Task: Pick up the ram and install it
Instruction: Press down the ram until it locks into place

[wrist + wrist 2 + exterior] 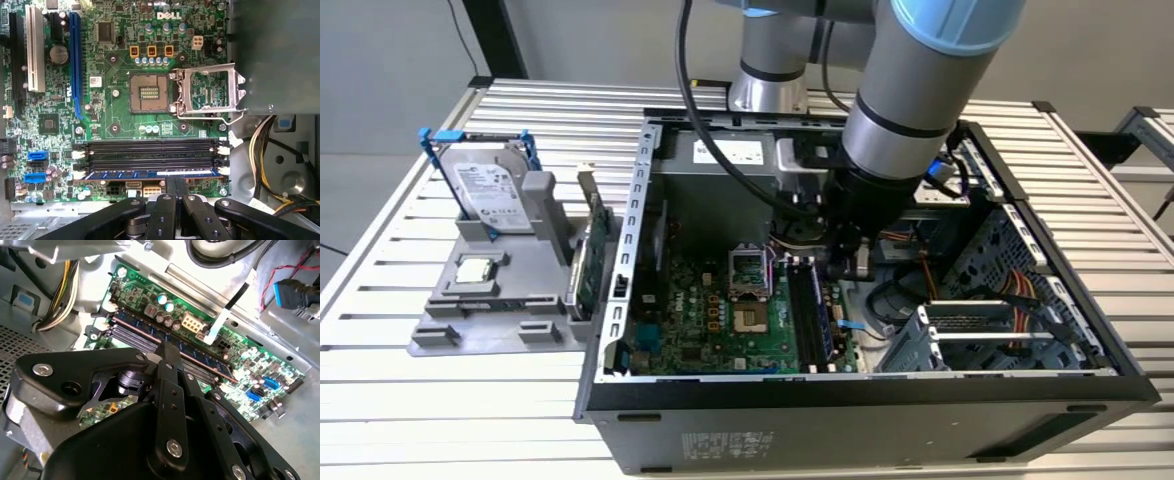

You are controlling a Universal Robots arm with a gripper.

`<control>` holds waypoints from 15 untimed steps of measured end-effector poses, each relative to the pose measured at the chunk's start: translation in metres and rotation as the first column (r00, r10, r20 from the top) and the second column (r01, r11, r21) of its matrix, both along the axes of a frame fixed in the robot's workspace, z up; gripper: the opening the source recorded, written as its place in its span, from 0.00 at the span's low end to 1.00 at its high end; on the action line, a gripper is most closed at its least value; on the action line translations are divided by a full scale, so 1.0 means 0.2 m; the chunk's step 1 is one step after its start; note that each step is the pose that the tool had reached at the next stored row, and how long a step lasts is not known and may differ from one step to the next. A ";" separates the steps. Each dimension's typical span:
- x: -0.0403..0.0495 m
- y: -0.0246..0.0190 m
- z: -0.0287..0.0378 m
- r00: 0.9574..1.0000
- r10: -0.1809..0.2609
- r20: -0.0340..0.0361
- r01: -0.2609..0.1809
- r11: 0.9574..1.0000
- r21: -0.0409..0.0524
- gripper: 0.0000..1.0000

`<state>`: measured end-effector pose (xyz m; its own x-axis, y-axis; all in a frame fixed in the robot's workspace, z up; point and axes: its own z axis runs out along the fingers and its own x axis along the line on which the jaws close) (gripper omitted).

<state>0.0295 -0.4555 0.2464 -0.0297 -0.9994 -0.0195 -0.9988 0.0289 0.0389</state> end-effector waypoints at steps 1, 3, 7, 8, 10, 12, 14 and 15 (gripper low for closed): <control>0.002 -0.005 0.000 1.000 0.002 0.000 -0.002 1.000 0.000 0.00; 0.002 -0.019 -0.003 1.000 0.006 0.000 -0.006 1.000 0.000 0.00; 0.002 -0.045 -0.021 1.000 0.013 0.000 -0.013 1.000 0.000 0.00; 0.002 -0.046 -0.026 1.000 0.014 0.000 -0.014 1.000 0.000 0.00; 0.002 -0.047 -0.027 1.000 0.015 0.000 -0.015 1.000 0.000 0.00; 0.002 -0.047 -0.027 1.000 0.015 0.000 -0.015 1.000 0.000 0.00; 0.002 -0.047 -0.027 1.000 0.015 0.000 -0.015 1.000 0.000 0.00; 0.002 -0.047 -0.027 1.000 0.015 0.000 -0.015 1.000 0.000 0.00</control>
